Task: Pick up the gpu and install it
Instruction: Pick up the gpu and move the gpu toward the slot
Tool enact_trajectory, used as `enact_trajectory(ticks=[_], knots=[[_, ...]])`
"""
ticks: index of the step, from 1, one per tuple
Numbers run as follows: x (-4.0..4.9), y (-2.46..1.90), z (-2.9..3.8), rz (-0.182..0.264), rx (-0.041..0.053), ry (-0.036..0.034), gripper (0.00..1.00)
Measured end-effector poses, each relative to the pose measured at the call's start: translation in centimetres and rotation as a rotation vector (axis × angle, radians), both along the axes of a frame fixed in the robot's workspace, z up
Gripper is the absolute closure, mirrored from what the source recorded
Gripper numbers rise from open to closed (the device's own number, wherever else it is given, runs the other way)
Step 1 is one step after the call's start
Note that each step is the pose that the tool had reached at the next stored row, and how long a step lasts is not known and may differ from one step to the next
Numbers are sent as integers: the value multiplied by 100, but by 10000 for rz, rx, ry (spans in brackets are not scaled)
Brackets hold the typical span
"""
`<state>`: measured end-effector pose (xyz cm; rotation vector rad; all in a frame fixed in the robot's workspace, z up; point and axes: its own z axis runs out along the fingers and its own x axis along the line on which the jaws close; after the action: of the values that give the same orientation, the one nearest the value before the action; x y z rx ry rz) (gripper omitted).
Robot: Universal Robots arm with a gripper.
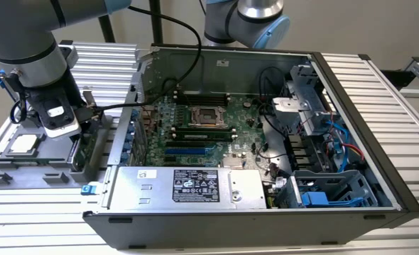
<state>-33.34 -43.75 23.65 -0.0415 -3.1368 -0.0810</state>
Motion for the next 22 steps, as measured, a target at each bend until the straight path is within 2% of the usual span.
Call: enact_trajectory(ticks=[6, 22], knots=[[0, 1, 14, -1, 1, 0, 100], [0, 2, 183, 0, 0, 0, 100]])
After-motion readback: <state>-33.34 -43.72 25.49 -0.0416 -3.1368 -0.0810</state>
